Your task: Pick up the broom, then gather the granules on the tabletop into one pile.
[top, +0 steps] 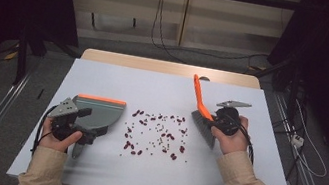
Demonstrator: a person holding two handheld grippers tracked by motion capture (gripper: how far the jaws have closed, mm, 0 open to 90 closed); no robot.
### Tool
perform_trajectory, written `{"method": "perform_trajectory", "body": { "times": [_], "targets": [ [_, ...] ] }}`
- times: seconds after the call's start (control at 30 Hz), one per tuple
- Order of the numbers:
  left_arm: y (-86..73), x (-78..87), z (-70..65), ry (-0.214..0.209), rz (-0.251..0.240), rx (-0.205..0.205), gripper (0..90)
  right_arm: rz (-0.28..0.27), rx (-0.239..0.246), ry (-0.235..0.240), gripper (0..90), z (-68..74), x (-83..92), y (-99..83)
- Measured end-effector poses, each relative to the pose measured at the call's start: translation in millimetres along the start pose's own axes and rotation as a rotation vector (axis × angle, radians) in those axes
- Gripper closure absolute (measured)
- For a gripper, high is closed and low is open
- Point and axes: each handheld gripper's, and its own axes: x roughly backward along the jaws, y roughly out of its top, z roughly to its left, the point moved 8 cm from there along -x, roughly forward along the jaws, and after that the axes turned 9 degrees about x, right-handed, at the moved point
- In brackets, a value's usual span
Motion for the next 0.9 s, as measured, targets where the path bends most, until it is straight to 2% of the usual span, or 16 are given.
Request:
{"method": "perform_trajectory", "body": {
  "times": [0.17, 0.4, 0.5, 0.7, 0.8, 0.9],
  "targets": [
    [-0.6, 2.9, 0.7, -0.001, -0.004, 0.003, 4.8, -0.027, 0.000, -0.010, 71.2, -4.2, -1.7, 8.4],
    [-0.8, 4.6, 1.5, 0.001, -0.008, 0.006, 5.0, -0.034, 0.009, -0.032, 71.2, -9.3, -5.1, 18.7],
    [-0.8, 5.3, 2.4, 0.004, -0.007, 0.005, 5.0, -0.026, 0.015, -0.058, 71.2, -13.6, -10.6, 20.3],
    [-1.6, 4.6, 1.8, -0.002, -0.003, 0.008, 5.1, -0.030, 0.003, -0.073, 71.2, -18.1, -25.9, 19.9],
    [-2.0, 4.7, 1.4, -0.004, 0.001, 0.004, 5.1, -0.029, 0.027, -0.086, 71.2, -17.9, -33.1, 22.8],
    [-1.1, 4.9, 1.3, -0.003, -0.006, 0.009, 5.2, -0.009, 0.072, -0.095, 71.2, -12.4, -39.9, 27.9]
  ]
}}
